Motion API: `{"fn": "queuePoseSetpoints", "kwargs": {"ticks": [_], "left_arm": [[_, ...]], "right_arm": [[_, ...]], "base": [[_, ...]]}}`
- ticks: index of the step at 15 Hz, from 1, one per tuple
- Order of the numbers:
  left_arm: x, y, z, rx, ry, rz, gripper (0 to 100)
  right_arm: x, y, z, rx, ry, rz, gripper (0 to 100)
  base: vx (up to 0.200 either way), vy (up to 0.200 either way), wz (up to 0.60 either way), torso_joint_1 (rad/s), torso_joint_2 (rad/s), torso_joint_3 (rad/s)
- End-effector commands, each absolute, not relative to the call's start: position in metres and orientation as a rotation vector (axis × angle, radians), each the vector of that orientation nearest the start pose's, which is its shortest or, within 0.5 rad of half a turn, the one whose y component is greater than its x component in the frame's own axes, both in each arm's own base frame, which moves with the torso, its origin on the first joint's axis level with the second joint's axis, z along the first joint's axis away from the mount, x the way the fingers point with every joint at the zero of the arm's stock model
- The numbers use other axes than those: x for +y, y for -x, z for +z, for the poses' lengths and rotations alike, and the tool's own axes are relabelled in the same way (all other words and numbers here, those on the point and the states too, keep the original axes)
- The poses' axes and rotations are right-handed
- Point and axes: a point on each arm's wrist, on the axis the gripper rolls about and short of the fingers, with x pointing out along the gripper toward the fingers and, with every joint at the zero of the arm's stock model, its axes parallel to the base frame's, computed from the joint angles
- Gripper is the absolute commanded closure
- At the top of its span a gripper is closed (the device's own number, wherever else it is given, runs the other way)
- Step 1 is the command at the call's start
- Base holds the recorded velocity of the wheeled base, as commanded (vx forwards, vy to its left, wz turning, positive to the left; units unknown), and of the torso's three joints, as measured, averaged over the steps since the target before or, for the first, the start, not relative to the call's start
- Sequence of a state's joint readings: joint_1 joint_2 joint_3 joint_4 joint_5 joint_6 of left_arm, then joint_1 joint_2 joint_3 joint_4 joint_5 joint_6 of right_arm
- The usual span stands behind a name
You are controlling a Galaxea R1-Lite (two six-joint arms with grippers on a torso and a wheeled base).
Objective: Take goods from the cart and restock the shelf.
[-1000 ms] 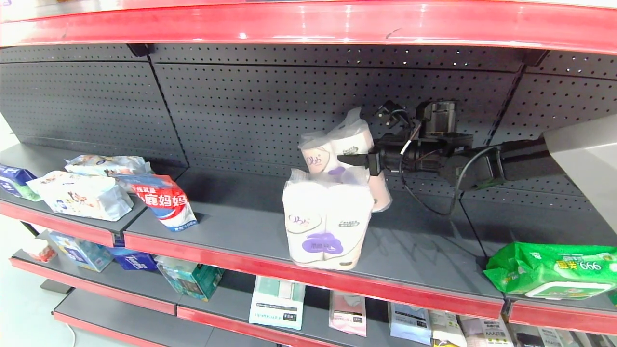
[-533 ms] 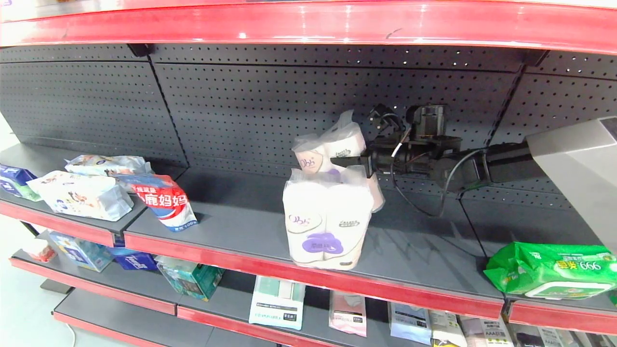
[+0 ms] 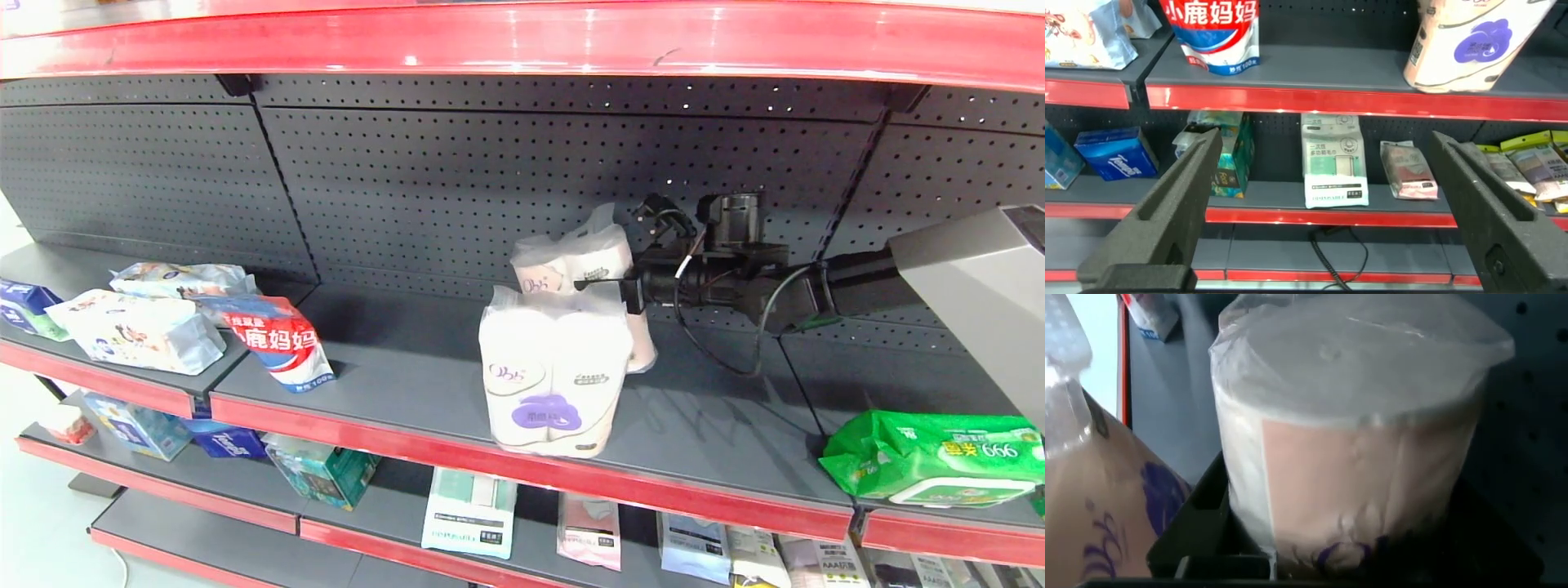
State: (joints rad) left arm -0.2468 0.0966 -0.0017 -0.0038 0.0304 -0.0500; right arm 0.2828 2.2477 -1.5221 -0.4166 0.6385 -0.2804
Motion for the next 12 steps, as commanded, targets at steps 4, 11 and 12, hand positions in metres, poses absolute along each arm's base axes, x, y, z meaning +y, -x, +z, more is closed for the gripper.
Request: {"fn": "queuePoseSetpoints", "kwargs": {"ticks": [4, 11, 12], "left_arm": [[0.004, 0.015, 0.078, 0.097, 0.038, -0.214, 0], [0.004, 0.015, 0.078, 0.097, 0.038, -0.214, 0], [0.004, 0.015, 0.078, 0.097, 0.038, -0.214, 0]], "right_arm": [[0.119, -0.437, 0.138, 0.185, 0.235, 0.978, 100], [0.080, -0.431, 0.127, 0.138, 0.335, 1.034, 100], [0.077, -0.430, 0.124, 0.130, 0.354, 1.049, 100]], "base": [[0.000, 0.000, 0.00, 0.000, 0.00, 0.000], [0.000, 0.000, 0.00, 0.000, 0.00, 0.000], [0.000, 0.000, 0.00, 0.000, 0.00, 0.000]]}}
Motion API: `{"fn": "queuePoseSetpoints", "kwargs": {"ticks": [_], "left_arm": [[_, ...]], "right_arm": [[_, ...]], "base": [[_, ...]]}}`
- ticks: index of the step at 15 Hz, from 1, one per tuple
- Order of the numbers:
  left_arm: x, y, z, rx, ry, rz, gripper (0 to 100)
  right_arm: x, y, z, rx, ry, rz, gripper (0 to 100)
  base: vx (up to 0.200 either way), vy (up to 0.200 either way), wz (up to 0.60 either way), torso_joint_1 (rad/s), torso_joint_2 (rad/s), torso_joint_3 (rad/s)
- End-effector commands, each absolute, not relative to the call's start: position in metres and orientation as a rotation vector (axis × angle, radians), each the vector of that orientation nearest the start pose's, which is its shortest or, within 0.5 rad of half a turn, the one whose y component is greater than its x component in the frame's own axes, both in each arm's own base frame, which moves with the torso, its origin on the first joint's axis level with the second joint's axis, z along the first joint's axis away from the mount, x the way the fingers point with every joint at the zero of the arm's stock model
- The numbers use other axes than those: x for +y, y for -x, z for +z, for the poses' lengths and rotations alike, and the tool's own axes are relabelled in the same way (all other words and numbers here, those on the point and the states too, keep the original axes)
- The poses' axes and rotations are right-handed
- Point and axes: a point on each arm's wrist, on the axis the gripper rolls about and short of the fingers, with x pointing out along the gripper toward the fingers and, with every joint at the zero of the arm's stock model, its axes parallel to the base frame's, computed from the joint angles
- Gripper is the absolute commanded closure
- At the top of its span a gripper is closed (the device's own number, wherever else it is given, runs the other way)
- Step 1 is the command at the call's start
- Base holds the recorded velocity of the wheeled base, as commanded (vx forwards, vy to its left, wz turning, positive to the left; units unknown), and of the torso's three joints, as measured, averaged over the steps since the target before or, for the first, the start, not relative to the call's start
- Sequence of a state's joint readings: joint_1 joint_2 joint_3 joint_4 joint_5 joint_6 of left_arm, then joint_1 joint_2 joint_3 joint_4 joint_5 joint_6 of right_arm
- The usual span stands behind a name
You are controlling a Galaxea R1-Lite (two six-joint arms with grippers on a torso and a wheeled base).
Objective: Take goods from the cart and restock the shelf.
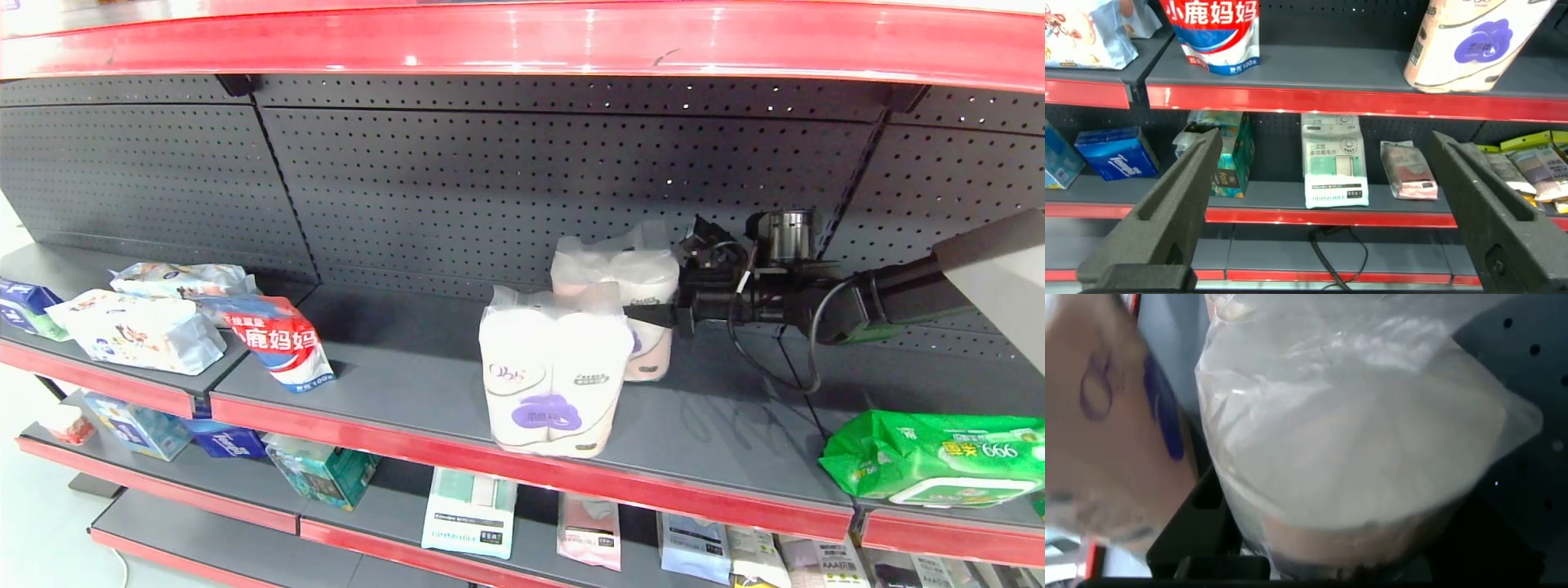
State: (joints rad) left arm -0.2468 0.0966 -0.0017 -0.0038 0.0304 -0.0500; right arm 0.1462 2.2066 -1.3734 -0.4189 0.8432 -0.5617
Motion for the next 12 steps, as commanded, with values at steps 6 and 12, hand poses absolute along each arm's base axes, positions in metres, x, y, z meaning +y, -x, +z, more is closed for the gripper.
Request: {"fn": "queuePoseSetpoints", "kwargs": {"ticks": [6, 12], "left_arm": [[0.004, 0.015, 0.078, 0.097, 0.038, -0.214, 0], [0.004, 0.015, 0.078, 0.097, 0.038, -0.214, 0]], "right_arm": [[0.070, -0.427, 0.116, 0.078, 0.430, 1.094, 100], [0.076, -0.425, 0.107, 0.037, 0.524, 1.123, 100]], "base": [[0.000, 0.000, 0.00, 0.000, 0.00, 0.000], [0.000, 0.000, 0.00, 0.000, 0.00, 0.000]]}}
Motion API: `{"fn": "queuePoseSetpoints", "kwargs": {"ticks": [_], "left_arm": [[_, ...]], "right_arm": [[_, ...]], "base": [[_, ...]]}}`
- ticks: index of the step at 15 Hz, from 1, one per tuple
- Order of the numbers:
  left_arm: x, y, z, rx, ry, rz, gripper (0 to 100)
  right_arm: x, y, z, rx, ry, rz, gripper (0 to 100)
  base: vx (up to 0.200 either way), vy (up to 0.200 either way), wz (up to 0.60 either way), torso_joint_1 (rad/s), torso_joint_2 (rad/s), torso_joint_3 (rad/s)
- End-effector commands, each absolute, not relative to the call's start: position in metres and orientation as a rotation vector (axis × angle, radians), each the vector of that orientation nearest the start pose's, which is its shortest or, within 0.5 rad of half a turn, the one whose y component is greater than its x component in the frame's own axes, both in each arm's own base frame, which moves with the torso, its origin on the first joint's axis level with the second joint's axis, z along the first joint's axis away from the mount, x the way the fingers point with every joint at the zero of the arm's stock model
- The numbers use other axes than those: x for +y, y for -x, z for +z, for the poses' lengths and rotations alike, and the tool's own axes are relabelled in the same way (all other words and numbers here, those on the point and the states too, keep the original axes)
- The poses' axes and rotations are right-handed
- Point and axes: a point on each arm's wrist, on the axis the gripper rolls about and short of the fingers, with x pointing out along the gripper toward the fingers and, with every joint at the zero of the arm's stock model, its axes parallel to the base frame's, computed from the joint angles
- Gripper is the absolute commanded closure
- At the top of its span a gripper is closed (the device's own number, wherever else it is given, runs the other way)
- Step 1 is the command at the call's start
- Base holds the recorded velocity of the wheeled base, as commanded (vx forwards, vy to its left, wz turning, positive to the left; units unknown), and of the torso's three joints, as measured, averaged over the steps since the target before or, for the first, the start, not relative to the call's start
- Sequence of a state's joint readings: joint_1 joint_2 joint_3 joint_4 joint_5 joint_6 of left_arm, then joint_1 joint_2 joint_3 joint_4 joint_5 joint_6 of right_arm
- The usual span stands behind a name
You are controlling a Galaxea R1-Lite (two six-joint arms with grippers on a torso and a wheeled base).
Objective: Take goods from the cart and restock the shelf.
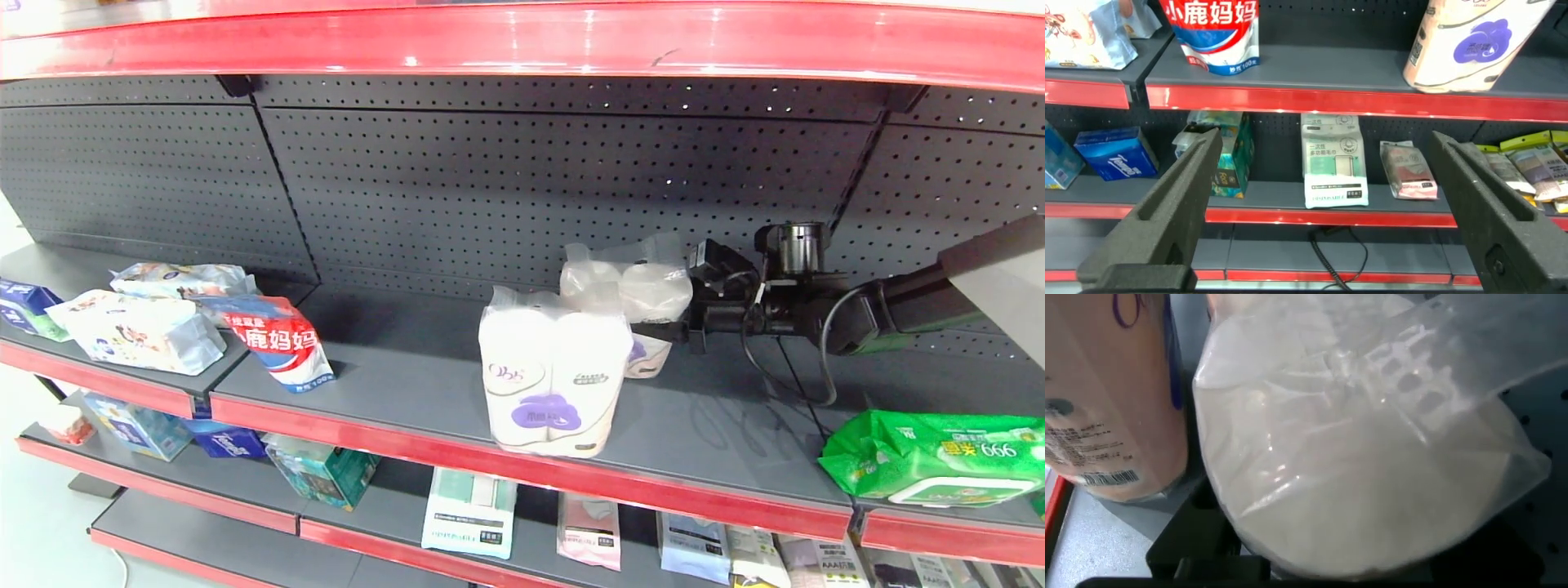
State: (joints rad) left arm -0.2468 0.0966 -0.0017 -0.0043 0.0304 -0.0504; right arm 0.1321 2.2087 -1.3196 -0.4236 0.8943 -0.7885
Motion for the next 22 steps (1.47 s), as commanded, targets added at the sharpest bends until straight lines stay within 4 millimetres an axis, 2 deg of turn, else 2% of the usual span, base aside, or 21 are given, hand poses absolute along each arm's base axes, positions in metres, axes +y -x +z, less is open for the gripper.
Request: {"fn": "queuePoseSetpoints", "kwargs": {"ticks": [1, 6, 11, 13, 18, 22], "left_arm": [[0.004, 0.015, 0.078, 0.097, 0.038, -0.214, 0], [0.004, 0.015, 0.078, 0.097, 0.038, -0.214, 0], [0.004, 0.015, 0.078, 0.097, 0.038, -0.214, 0], [0.004, 0.015, 0.078, 0.097, 0.038, -0.214, 0], [0.004, 0.015, 0.078, 0.097, 0.038, -0.214, 0], [0.004, 0.015, 0.078, 0.098, 0.037, -0.214, 0]], "right_arm": [[0.083, -0.425, 0.108, 0.039, 0.511, 1.136, 100], [0.104, -0.424, 0.105, 0.052, 0.480, 1.173, 100], [0.115, -0.430, 0.107, 0.063, 0.468, 1.149, 100], [0.111, -0.432, 0.105, 0.115, 0.463, 1.069, 100], [0.095, -0.436, 0.106, 0.143, 0.437, 1.010, 100], [0.115, -0.436, 0.106, 0.114, 0.423, 1.034, 100]], "base": [[0.000, 0.000, 0.00, 0.000, 0.00, 0.000], [0.000, 0.000, 0.00, 0.000, 0.00, 0.000], [0.000, 0.000, 0.00, 0.000, 0.00, 0.000], [0.000, 0.000, 0.00, 0.000, 0.00, 0.000], [0.000, 0.000, 0.00, 0.000, 0.00, 0.000], [0.000, 0.000, 0.00, 0.000, 0.00, 0.000]]}}
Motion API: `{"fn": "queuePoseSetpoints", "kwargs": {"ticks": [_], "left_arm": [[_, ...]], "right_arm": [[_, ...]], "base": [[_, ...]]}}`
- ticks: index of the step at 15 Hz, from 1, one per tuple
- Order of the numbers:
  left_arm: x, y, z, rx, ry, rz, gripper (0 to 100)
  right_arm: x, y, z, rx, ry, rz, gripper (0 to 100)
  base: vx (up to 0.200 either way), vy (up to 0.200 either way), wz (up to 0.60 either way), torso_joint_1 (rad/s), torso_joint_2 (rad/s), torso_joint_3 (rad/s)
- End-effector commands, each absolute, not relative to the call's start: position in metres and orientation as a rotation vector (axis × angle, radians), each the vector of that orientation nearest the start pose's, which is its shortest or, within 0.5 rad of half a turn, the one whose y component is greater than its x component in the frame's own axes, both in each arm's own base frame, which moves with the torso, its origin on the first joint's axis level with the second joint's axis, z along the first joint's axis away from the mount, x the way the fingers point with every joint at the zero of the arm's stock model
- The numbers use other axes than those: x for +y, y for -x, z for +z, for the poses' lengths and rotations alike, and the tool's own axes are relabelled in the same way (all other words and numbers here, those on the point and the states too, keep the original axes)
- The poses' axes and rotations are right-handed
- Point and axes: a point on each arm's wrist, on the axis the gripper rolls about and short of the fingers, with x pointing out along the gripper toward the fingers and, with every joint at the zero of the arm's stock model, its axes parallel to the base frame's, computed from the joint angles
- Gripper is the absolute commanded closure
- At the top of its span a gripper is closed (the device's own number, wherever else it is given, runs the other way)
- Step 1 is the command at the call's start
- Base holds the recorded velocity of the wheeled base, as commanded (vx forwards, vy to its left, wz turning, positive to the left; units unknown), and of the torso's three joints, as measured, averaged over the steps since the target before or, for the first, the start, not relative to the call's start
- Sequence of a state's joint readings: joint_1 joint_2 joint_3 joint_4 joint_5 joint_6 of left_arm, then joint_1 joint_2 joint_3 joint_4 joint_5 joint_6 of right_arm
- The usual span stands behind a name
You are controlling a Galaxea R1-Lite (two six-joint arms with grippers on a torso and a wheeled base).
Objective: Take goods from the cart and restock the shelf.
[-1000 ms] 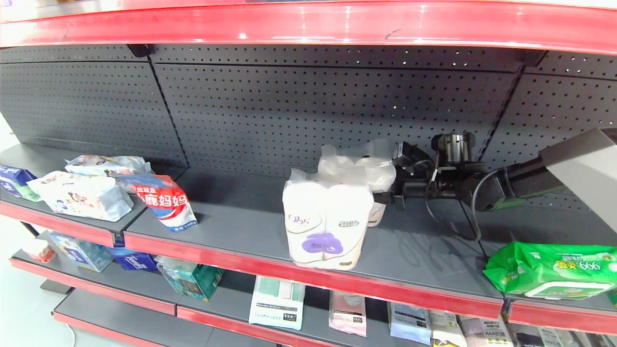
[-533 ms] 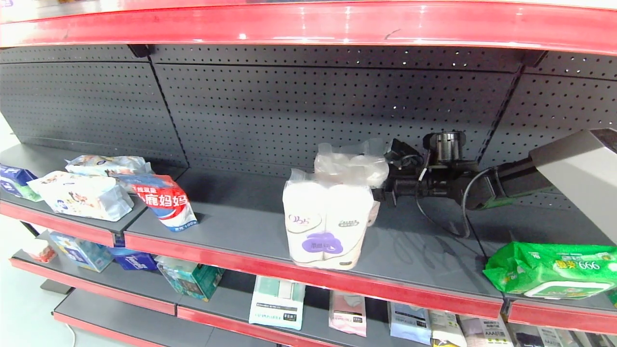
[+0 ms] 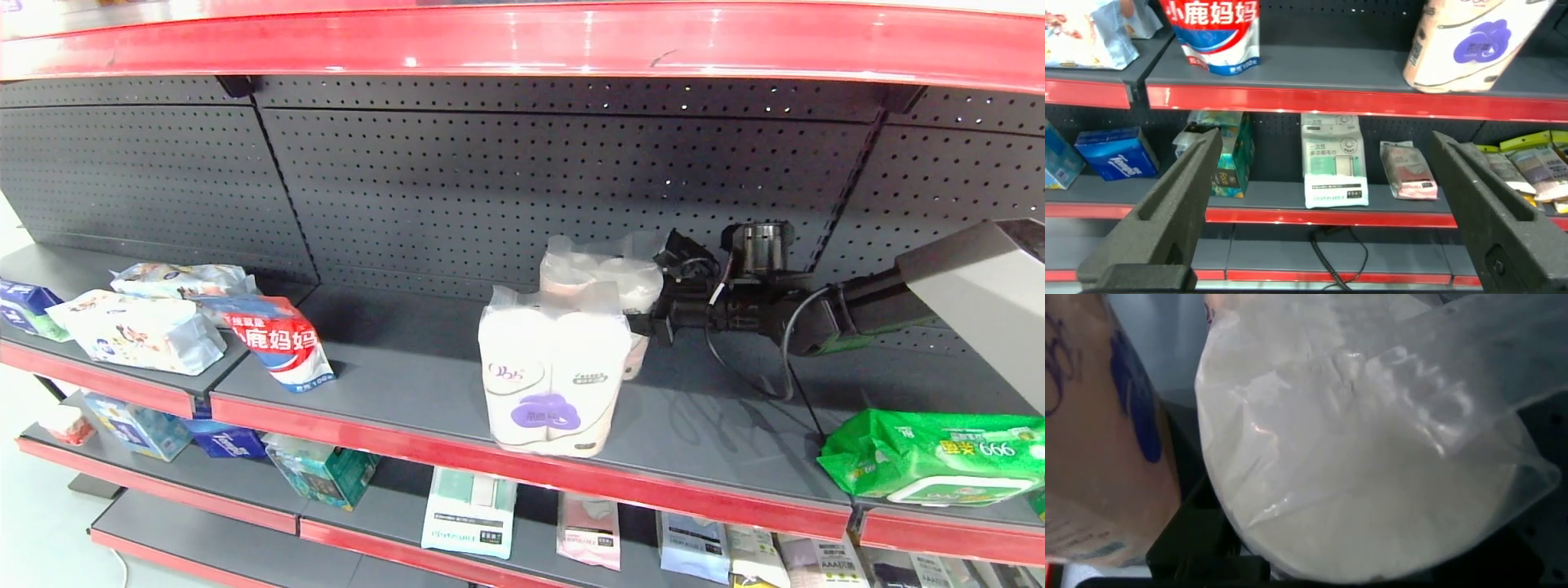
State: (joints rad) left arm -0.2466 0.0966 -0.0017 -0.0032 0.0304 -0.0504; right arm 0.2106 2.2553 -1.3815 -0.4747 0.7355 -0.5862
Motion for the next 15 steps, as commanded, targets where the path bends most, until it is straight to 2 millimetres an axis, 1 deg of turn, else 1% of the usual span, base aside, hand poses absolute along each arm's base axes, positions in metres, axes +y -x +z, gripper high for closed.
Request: {"fn": "queuePoseSetpoints", "kwargs": {"ticks": [1, 2, 4, 8, 12, 15], "left_arm": [[0.004, 0.015, 0.078, 0.097, 0.038, -0.214, 0], [0.004, 0.015, 0.078, 0.097, 0.038, -0.214, 0], [0.004, 0.015, 0.078, 0.097, 0.038, -0.214, 0], [0.004, 0.015, 0.078, 0.097, 0.038, -0.214, 0], [0.004, 0.015, 0.078, 0.097, 0.038, -0.214, 0], [0.004, 0.015, 0.078, 0.097, 0.038, -0.214, 0]], "right_arm": [[0.121, -0.435, 0.107, 0.105, 0.417, 1.033, 100], [0.124, -0.435, 0.108, 0.101, 0.410, 1.037, 100], [0.122, -0.435, 0.107, 0.103, 0.408, 1.035, 100], [0.107, -0.433, 0.104, 0.121, 0.409, 1.018, 100], [0.105, -0.433, 0.107, 0.097, 0.438, 1.021, 100], [0.107, -0.431, 0.105, 0.089, 0.434, 1.056, 100]], "base": [[0.000, 0.000, 0.00, 0.000, 0.00, 0.000], [0.000, 0.000, 0.00, 0.000, 0.00, 0.000], [0.000, 0.000, 0.00, 0.000, 0.00, 0.000], [0.000, 0.000, 0.00, 0.000, 0.00, 0.000], [0.000, 0.000, 0.00, 0.000, 0.00, 0.000], [0.000, 0.000, 0.00, 0.000, 0.00, 0.000]]}}
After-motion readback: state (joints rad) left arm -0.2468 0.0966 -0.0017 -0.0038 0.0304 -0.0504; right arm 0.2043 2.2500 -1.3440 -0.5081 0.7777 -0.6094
